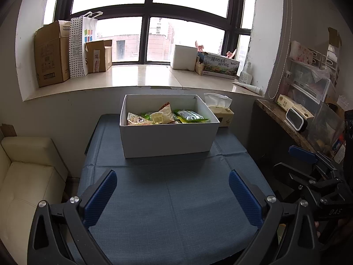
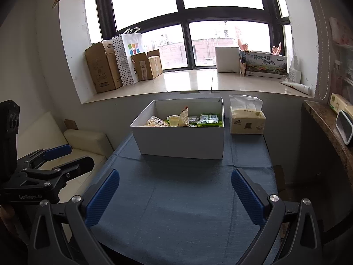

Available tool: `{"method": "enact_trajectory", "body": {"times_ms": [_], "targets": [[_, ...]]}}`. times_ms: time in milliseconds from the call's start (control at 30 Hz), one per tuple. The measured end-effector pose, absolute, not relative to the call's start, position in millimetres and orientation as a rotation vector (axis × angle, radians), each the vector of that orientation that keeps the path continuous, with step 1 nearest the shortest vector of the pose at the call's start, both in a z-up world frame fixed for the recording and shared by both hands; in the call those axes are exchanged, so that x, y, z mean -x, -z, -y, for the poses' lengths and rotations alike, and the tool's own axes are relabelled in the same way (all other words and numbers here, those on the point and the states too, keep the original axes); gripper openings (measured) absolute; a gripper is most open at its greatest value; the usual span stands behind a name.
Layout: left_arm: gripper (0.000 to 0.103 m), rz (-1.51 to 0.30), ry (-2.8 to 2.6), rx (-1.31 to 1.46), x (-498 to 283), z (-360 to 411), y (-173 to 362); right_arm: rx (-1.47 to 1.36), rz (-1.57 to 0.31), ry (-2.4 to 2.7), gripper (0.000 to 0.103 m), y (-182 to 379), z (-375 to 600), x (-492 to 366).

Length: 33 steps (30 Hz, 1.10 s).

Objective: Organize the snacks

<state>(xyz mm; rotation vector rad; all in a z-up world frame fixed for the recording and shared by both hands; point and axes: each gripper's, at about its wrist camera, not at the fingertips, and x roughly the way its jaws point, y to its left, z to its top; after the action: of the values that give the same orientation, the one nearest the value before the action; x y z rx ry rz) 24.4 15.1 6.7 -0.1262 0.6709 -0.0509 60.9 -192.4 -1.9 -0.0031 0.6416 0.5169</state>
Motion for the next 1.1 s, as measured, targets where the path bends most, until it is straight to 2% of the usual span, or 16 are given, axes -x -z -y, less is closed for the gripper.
{"method": "enact_trajectory", "body": {"times_ms": [1100], "targets": [[0.103, -0.672, 0.060, 0.121, -24.0, -11.8, -4.9, 0.008, -0.648, -0.510, 0.103, 3.4, 192.6, -60.5]]}}
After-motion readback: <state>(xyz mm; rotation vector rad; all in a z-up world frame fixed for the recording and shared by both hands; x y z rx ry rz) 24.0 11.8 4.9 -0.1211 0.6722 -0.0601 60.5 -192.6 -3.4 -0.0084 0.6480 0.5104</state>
